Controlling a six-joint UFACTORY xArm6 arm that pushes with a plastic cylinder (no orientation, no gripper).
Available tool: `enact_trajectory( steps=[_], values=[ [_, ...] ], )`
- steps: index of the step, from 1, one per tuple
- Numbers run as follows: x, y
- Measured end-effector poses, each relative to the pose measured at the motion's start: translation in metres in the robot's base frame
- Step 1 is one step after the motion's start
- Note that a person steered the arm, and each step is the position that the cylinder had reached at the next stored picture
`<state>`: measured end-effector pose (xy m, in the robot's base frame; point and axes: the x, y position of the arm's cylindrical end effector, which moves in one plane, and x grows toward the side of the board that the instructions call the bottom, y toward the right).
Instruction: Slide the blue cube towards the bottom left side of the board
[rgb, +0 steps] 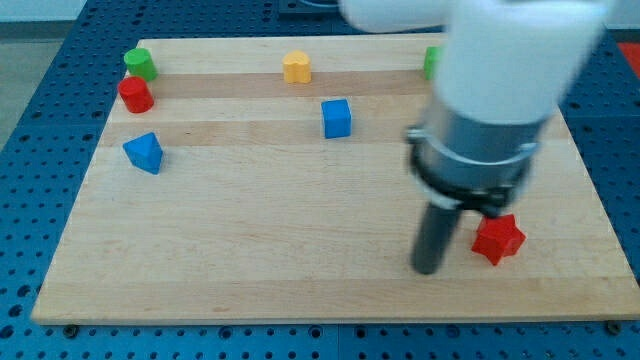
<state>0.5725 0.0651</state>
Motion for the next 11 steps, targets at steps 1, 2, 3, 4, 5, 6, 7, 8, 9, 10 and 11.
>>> enact_trajectory(
  steps=[1, 2, 3, 4, 5, 6, 7, 8, 9, 10, 11],
  values=[
    [-0.033, -0.031],
    [-0.088, -0.031],
    [-0.117, -0.047],
    [-0.12, -0.087],
    [-0.163, -0.094],
    [-0.191, -0.103],
    [-0.229, -0.1],
    [-0.233, -0.068],
    [-0.159, -0.039],
    [-0.112, -0.088],
    [-0.123, -0.058]
  ],
)
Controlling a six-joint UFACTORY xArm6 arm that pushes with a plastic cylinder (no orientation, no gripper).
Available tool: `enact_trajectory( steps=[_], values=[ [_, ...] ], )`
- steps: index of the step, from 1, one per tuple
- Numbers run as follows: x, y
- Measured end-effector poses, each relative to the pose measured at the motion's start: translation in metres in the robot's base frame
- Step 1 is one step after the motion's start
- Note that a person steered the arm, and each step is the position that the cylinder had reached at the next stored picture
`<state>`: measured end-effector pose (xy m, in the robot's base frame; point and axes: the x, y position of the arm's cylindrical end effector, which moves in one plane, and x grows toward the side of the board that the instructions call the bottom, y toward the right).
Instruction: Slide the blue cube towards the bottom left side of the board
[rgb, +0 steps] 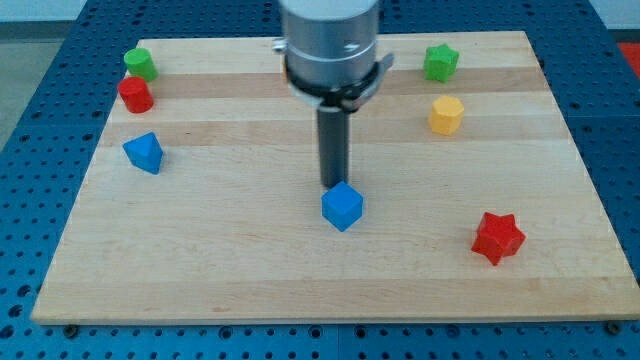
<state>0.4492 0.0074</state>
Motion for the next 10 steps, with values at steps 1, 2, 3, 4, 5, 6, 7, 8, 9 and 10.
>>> enact_trajectory(
  steps=[1, 2, 3, 4, 5, 6, 7, 8, 9, 10],
  values=[
    [0.017, 0.009],
    [0.08, 0.053],
    [0.089, 0.012],
    [0.073, 0.01],
    [0.049, 0.037],
    [0.039, -0.006],
    [0.039, -0.042],
    [0.062, -0.071],
    [0.064, -0.061],
    [0.042, -0.059]
  ],
)
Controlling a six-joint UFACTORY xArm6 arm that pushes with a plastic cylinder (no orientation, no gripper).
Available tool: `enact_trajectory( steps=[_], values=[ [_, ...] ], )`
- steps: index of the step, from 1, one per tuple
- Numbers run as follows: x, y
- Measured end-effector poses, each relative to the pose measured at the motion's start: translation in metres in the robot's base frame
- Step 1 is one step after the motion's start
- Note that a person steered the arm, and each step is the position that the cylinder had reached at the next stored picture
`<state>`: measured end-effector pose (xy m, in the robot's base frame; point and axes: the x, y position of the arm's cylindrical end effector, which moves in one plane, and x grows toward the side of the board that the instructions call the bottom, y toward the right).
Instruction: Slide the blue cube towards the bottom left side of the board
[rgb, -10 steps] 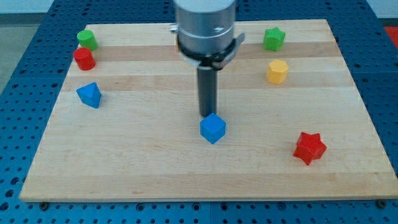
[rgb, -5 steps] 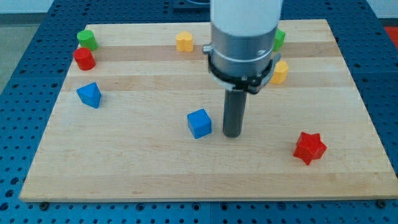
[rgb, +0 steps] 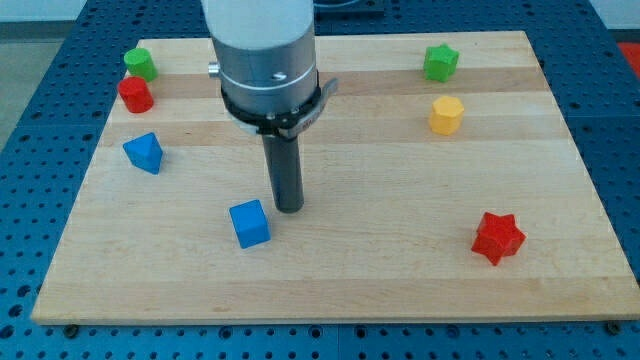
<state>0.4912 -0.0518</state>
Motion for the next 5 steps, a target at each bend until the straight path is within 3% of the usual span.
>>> enact_trajectory(
  steps=[5],
  values=[
    [-0.108, 0.004]
  ],
)
